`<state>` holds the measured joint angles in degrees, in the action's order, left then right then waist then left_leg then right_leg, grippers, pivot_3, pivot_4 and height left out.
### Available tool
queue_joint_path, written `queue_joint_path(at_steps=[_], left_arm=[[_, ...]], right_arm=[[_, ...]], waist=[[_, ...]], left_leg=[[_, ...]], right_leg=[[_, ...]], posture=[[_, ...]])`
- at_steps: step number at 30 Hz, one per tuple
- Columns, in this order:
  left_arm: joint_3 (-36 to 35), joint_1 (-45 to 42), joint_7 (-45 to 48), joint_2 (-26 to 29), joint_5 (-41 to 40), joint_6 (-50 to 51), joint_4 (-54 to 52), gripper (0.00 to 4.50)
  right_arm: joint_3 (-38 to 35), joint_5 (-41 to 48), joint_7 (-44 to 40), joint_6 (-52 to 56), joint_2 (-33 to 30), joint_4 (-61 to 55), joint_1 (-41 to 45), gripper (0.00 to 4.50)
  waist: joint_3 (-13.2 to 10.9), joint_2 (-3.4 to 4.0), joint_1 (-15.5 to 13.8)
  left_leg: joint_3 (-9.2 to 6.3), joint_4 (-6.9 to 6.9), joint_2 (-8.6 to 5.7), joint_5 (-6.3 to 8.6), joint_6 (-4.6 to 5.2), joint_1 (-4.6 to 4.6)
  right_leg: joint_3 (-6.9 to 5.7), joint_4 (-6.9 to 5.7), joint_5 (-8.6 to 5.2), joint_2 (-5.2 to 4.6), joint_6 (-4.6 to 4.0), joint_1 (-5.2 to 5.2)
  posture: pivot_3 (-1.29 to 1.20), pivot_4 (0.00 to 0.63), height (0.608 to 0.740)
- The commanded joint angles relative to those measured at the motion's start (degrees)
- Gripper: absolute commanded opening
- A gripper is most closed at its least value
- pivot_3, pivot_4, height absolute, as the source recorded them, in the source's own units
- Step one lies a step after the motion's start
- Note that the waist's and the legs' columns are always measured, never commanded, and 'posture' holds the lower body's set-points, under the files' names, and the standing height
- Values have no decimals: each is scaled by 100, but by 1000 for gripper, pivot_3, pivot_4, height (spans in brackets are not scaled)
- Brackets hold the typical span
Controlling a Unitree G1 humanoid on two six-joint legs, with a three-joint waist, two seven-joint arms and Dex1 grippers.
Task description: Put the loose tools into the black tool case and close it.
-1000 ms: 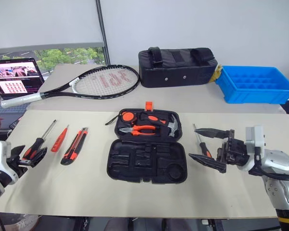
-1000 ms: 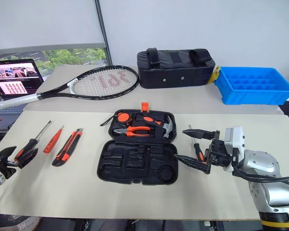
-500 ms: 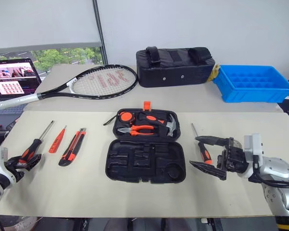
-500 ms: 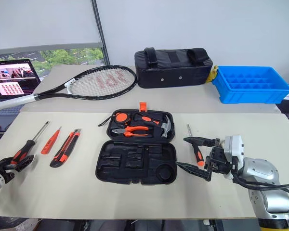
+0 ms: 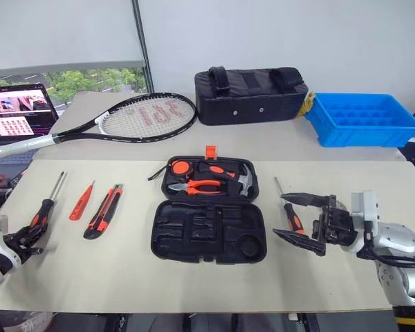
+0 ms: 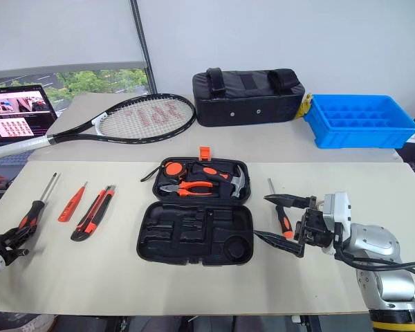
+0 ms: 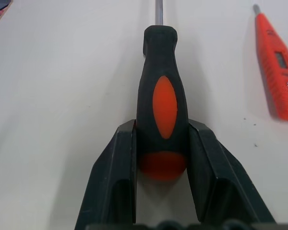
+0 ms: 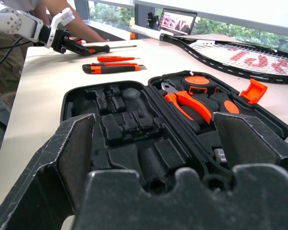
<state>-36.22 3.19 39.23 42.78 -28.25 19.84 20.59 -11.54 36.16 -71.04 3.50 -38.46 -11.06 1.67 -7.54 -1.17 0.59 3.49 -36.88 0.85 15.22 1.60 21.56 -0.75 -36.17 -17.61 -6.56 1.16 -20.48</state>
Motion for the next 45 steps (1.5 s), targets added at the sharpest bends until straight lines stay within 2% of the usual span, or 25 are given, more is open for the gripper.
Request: queue_joint_path(at_steps=[1, 4, 8, 10, 13, 17, 22, 26, 34, 45], left_arm=[[-730, -279, 135, -33, -851, -193, -1183, 927], [-595, -649, 380, 116, -1408, 109, -2226, 927], [488, -969, 958, 559, -1294, 489, -2898, 927], [1470, -1379, 1335, 749, -854, 440, -3035, 927], [2832, -2131, 1903, 848, 119, -93, -2753, 927], [3925, -2892, 2694, 700, 979, -993, -1952, 927], [5078, -4026, 3493, -35, 1951, -2299, -413, 927], [5388, -4612, 3874, -515, 2271, -3069, 611, 927], [5605, -4842, 3837, -1091, 2683, -3025, 1069, 927], [5478, -4293, 3735, -661, 2789, -2414, 308, 927]], right_arm=[[-83, 89, -56, -102, 26, -35, 122, 4500], [-125, 128, -57, -61, 16, 13, 185, 4500], [-122, 76, -82, -86, 13, 124, 244, 4500], [-216, 61, -85, -124, -15, 194, 200, 4500], [-418, 34, -69, -176, -106, 215, 23, 4500], [-726, 11, 23, -234, -188, 91, -342, 4500], [-1001, -23, 243, -324, -105, -266, -915, 4500], [-1075, -6, 439, -312, -9, -576, -1185, 4500], [-1217, -20, 566, -319, -21, -782, -1509, 4500], [-1208, -37, 614, -268, -119, -793, -1443, 4500]], waist=[[-1, -13, -12], [-4, -31, -72], [-3, -6, -76], [-3, 25, -67], [-7, 29, -98], [-10, 25, -89], [-10, 24, -136], [-11, 23, -120], [-12, 21, -128], [-11, 22, -84]], left_leg=[[-1, 0, 0, 0, -2, 3], [-6, -2, 1, -2, -10, 11], [-5, -4, -2, -4, -9, 5], [4, -3, -6, -9, 10, -1], [5, -3, -5, -15, 6, 4], [19, -10, -4, -15, 9, 9], [28, -30, -1, -13, 16, 16], [23, -71, 5, -7, 27, 39], [20, -98, 6, 0, 38, 46], [16, -99, 8, 0, 38, 29]], right_leg=[[-1, -1, 0, 0, 0, -2], [-8, -1, 1, 0, -2, -5], [-9, 7, 7, 1, 1, 9], [-6, 8, 8, 1, 2, 14], [-12, 0, 7, 23, 2, 11], [-11, -1, 8, 93, 2, 5], [-9, -5, 8, 110, 4, 0], [-12, -10, 11, 122, 10, -2], [-5, -15, 15, 125, 20, -1], [3, -53, 15, 124, 20, 5]], posture=[[0, 150, 729], [0, 150, 729], [0, 150, 729], [0, 150, 729], [0, 150, 729], [0, 150, 729], [0, 150, 729], [0, 150, 729], [0, 150, 729], [0, 150, 729]])
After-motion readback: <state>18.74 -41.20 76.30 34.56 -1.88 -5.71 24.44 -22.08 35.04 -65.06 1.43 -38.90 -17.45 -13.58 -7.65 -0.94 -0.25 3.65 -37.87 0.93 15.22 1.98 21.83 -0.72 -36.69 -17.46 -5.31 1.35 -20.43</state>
